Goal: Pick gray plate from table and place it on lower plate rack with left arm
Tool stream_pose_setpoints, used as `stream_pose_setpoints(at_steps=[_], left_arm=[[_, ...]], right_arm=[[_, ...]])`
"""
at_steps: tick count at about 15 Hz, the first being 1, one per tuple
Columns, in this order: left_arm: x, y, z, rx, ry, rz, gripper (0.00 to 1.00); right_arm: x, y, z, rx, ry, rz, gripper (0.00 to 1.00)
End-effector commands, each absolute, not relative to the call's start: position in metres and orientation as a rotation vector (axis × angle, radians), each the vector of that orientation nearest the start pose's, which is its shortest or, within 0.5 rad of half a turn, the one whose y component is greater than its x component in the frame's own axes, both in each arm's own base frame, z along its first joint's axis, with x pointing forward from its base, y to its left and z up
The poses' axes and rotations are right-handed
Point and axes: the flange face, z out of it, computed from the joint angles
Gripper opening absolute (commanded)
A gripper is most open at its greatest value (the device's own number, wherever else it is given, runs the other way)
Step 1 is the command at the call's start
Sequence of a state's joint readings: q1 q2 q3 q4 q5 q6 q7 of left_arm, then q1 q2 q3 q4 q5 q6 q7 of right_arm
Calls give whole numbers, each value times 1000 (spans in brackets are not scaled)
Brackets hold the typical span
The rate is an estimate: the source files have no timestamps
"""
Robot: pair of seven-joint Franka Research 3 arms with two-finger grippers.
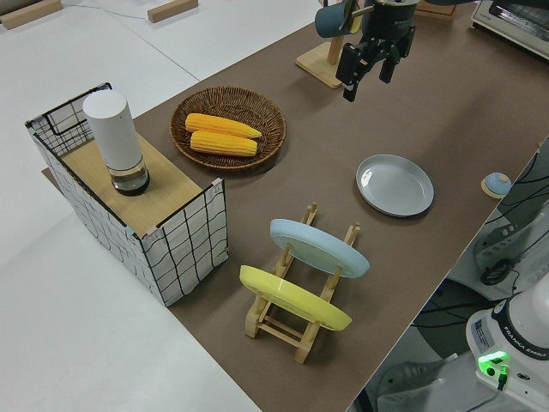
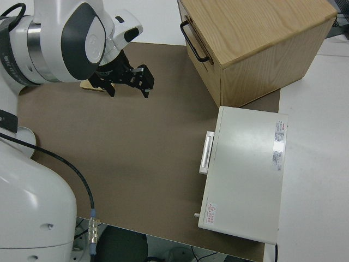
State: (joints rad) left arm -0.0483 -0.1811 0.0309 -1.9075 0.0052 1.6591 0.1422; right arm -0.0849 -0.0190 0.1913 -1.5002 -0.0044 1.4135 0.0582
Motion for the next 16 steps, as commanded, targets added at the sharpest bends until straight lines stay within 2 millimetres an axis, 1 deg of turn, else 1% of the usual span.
stream_pose_setpoints(at_steps=[1,6,9,12,16], left_arm=[[494,-20,558,-3133,192,144,995],[488,-28,527,-3162,193,170,995],[483,-36,498,-3158,214,168,995],[475,-36,471,-3157,218,155,995],[457,-34,434,-3156,223,111,995]], right_arm=[[527,58,657,-3146,-75,116,987],[527,57,657,-3146,-73,116,990],[527,58,657,-3146,-75,116,990],[527,58,657,-3146,-75,116,987],[527,58,657,-3146,-75,116,987]])
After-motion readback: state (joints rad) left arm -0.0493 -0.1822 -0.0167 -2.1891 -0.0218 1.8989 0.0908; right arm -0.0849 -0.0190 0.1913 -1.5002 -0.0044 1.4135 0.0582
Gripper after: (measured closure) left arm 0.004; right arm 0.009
